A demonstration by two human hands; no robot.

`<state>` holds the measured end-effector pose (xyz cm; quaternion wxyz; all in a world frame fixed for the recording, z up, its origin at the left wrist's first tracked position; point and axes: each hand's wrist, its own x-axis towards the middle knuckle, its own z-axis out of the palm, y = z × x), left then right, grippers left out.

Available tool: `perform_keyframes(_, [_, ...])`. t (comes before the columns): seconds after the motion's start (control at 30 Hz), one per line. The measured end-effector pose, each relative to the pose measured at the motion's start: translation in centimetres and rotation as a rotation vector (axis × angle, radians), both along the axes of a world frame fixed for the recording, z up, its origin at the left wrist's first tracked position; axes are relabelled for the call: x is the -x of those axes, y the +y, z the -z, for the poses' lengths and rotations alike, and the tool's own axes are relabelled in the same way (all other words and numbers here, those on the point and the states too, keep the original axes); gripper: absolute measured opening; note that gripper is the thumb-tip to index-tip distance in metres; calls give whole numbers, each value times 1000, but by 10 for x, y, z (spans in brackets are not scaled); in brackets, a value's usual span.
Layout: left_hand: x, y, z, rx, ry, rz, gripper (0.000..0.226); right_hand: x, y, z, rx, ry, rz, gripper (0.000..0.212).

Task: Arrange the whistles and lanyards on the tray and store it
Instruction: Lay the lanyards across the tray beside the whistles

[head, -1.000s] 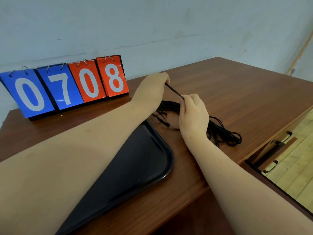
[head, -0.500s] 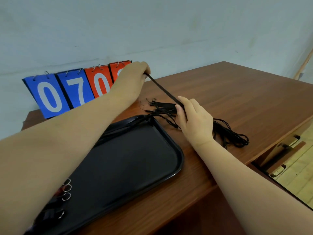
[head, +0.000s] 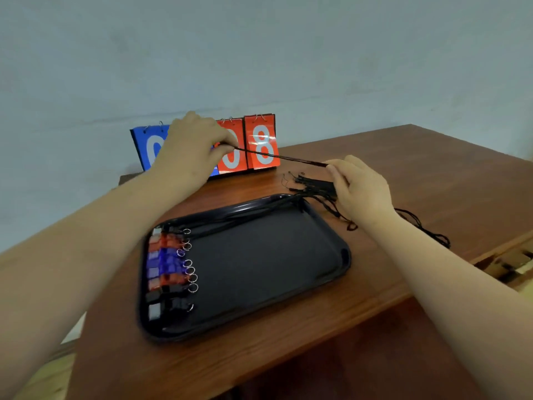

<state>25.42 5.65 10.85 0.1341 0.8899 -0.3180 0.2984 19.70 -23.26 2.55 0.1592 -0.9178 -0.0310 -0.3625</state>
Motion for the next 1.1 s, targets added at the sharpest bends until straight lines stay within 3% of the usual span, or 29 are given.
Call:
perform_keyframes(0.1, [18,27,20,143,155,-34,18,-1,11,-8,-40,138,-27,35])
perform_keyframes(0.33, [42,74,60,172,354,-107,8,-6,19,11,-83,274,-35,32])
perform_keyframes(0.57, [38,97,78,-32,488,-187,8,-12,14,26,-84,371,44,28])
perform_keyframes(0.77, [32,90,89,-223,476,-228,10,-15,8,43,-136,388,78,25])
perform_keyframes(1.1, [24,76,96,-332,508,-241,11,-11,16,51,-317,392,57,13])
